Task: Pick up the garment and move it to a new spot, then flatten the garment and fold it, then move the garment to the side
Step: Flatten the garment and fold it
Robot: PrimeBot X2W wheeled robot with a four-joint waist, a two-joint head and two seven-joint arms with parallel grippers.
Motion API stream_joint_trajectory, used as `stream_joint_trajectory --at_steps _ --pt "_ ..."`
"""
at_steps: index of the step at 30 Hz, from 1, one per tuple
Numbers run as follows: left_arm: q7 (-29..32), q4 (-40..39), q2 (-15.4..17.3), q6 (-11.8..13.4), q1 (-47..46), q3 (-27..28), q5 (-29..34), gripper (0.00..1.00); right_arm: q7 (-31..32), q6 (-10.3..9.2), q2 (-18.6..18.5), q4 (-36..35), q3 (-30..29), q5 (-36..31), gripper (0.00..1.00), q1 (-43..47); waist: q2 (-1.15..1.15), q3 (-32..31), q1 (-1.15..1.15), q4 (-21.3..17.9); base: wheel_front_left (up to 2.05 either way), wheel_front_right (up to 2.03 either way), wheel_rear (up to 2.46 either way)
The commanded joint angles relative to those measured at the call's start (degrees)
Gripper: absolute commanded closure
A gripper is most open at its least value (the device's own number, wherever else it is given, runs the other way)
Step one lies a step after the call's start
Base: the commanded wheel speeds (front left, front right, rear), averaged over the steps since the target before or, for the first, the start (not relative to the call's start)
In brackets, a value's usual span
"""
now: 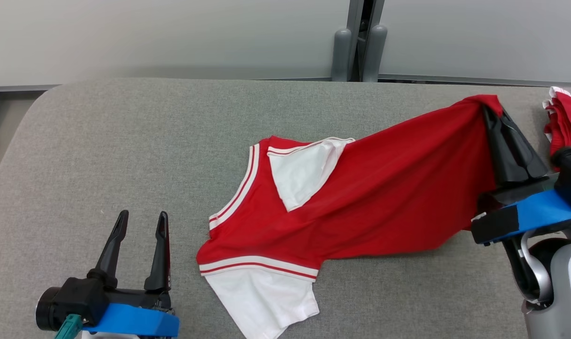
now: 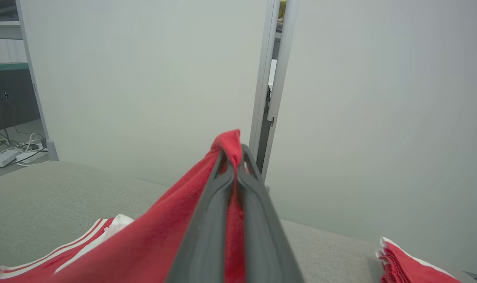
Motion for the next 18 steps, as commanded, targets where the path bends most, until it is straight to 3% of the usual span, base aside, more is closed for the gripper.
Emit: stream_joint_trajectory --at_steps 1,11,18 --pt "-0.17 -0.19 0.19 0.19 0.49 0.16 -0.21 0.00 0.22 -0.02 0.14 -0.44 -0.43 0.19 1.00 0.88 0.00 0.05 0.00 0.00 0.00 0.00 0.00" --pt "-0.17 -0.15 0.19 0.24 -0.31 -0.46 -0.60 0.00 1.94 -0.02 0.19 -1.00 -1.92 0.06 1.00 0.51 0.00 0.96 0.00 0.61 0.00 0.00 0.00" --pt "-0.17 -0.50 0.19 0.08 -1.79 -1.02 -0.80 0.00 0.79 -0.02 -1.14 5.81 -1.98 -0.54 1.00 -5.47 0.00 3.31 0.00 1.44 0.00 0.00 0.00"
